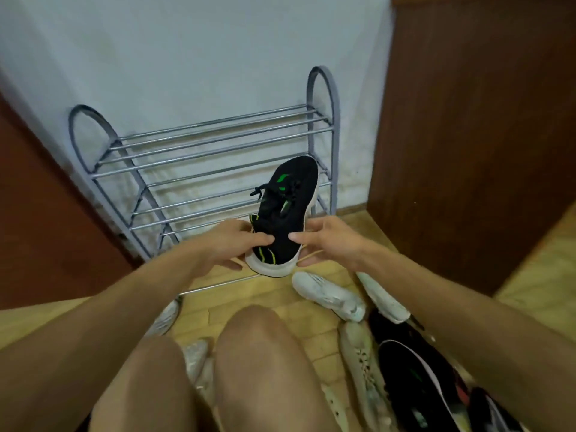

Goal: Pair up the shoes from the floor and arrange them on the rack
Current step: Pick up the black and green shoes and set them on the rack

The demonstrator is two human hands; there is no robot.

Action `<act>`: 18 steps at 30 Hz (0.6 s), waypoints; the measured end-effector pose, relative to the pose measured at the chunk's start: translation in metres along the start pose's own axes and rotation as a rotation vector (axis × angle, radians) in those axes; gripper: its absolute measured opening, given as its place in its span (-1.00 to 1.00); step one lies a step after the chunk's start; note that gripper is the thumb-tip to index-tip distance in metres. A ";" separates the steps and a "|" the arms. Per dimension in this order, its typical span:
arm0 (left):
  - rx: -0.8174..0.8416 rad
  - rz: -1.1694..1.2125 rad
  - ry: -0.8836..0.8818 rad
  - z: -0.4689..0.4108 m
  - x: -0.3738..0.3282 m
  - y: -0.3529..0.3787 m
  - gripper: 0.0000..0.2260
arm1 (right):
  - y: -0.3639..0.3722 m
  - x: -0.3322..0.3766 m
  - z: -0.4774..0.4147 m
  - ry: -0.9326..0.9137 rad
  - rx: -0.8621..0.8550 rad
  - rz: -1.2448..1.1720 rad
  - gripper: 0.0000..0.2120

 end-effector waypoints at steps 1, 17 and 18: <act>0.019 0.013 0.000 -0.003 -0.007 0.011 -0.69 | -0.011 -0.003 0.010 0.006 -0.018 0.013 -0.81; 0.338 0.338 -0.273 -0.077 0.047 0.250 -0.65 | -0.123 -0.157 0.134 0.371 -0.127 0.045 -0.66; 0.339 0.353 -0.301 -0.080 0.058 0.261 -0.66 | -0.129 -0.174 0.141 0.397 -0.191 0.021 -0.65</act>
Point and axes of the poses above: each hand's wrist, its own z-axis away from the middle knuckle, its own y-axis out of the palm, x = y × z, the point moved 7 cm from there along -z, towards the middle knuckle, and after that the axes turned 8 degrees about x, right-handed, at the moved point
